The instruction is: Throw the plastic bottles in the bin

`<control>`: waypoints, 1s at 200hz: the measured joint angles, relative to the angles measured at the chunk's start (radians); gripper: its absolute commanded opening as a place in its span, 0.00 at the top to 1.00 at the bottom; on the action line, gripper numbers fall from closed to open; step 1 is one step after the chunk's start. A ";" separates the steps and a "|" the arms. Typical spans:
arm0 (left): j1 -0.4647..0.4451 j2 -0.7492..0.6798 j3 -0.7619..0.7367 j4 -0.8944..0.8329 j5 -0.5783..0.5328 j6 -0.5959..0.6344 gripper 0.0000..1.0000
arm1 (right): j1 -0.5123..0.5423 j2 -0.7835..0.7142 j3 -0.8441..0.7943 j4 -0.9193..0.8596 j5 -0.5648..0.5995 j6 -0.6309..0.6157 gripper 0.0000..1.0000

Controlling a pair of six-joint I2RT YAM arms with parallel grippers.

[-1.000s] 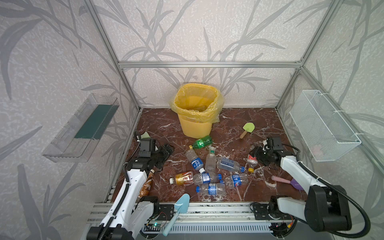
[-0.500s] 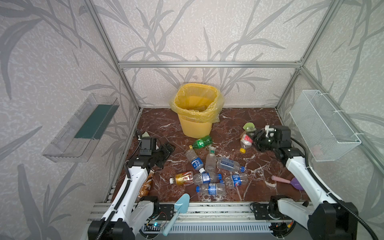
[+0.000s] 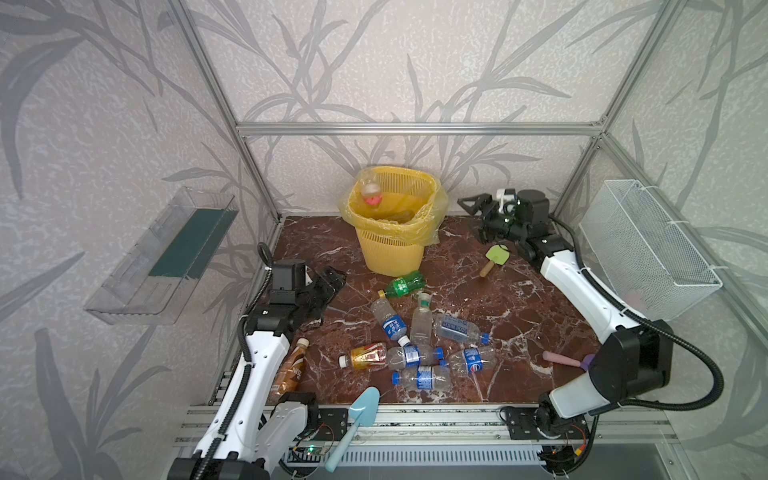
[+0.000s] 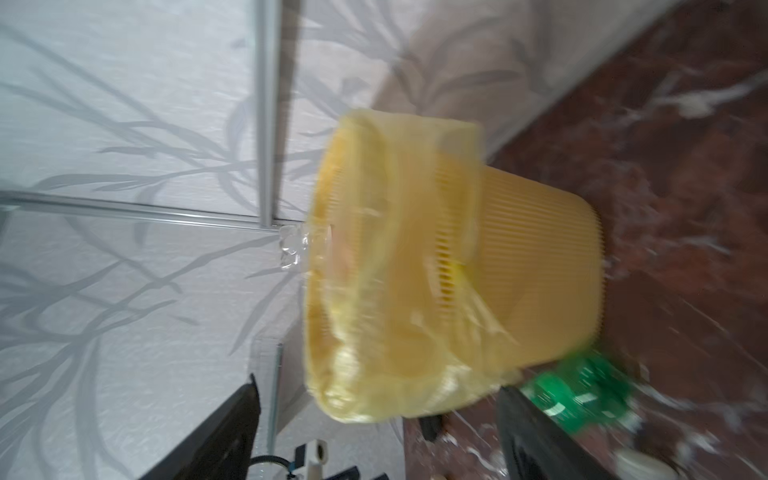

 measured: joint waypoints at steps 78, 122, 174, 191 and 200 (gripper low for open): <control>0.001 -0.046 -0.124 -0.002 -0.012 0.000 0.08 | -0.064 -0.429 -0.426 -0.190 0.079 -0.181 0.19; 0.001 -0.051 -0.134 -0.001 -0.009 0.000 0.08 | -0.061 -0.475 -0.473 -0.310 0.112 -0.283 0.20; 0.001 -0.047 -0.137 -0.011 -0.007 -0.001 0.08 | -0.019 -0.474 -0.517 -0.341 0.141 -0.323 0.21; 0.001 -0.050 -0.137 -0.029 -0.026 -0.010 0.09 | -0.004 -0.470 -0.528 -0.339 0.143 -0.327 0.21; 0.001 -0.053 -0.137 -0.042 -0.039 -0.016 0.09 | 0.003 -0.466 -0.534 -0.335 0.144 -0.327 0.21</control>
